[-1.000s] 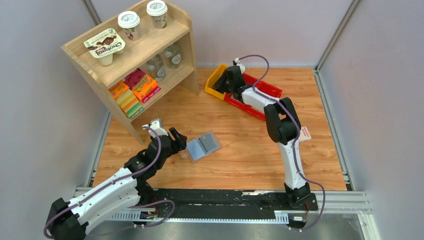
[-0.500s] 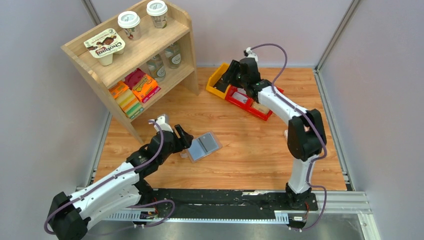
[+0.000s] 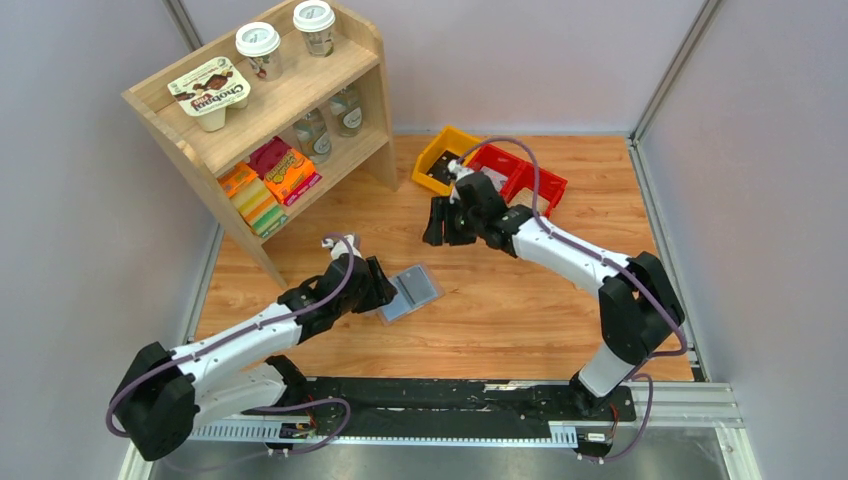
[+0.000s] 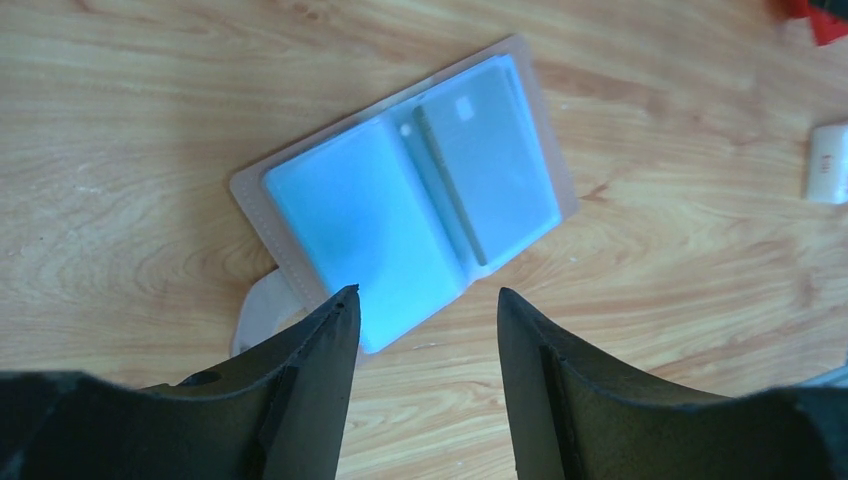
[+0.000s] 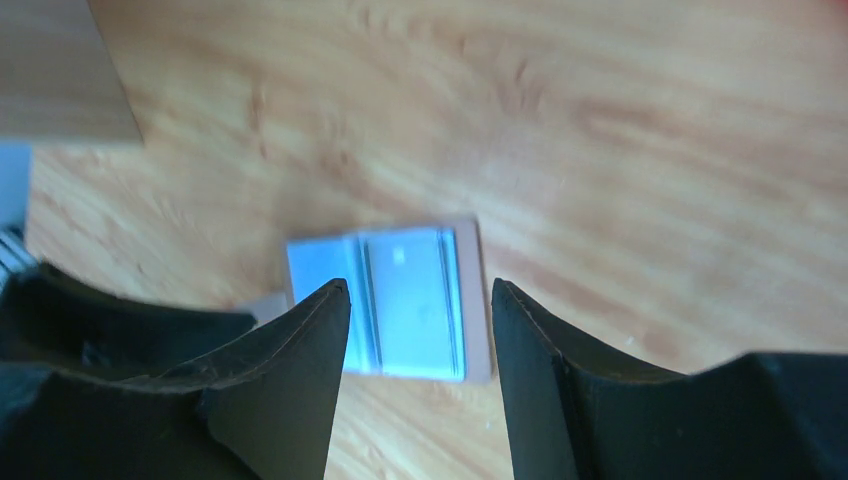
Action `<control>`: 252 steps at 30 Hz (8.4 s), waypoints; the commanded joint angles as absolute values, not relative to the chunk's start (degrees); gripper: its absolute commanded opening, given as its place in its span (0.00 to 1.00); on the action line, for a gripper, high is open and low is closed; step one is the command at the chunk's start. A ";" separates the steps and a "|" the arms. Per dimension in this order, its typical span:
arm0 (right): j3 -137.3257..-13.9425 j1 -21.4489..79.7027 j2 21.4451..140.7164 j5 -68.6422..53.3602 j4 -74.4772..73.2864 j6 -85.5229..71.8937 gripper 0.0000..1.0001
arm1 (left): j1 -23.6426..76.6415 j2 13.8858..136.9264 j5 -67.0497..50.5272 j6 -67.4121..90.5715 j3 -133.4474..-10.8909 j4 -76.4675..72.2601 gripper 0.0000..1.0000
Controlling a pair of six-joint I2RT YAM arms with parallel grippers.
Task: Take the credit cards out of the card holder
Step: Remove the credit card from the card holder, then place the credit card in the storage box.
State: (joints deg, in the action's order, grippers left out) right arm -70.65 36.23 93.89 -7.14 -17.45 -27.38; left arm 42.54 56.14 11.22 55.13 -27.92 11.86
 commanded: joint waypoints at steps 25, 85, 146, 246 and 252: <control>-76.29 46.49 109.95 -9.84 -25.49 -23.20 0.53 | 42.36 66.26 12.75 61.88 -27.16 18.28 0.42; -74.00 47.90 108.02 -21.37 -18.54 -23.91 0.43 | 42.36 56.35 14.59 62.23 -24.87 17.84 0.43; -72.25 44.56 114.52 -21.18 -17.40 -24.70 0.20 | 29.97 68.56 -3.87 70.84 -10.20 -28.39 0.23; -37.79 43.86 77.17 -5.01 36.47 -62.75 0.43 | 43.95 77.44 26.27 90.71 -17.05 -77.17 0.00; -37.79 43.77 76.73 -3.87 36.39 -61.88 0.28 | 44.12 77.17 26.11 90.52 -16.88 -77.08 0.00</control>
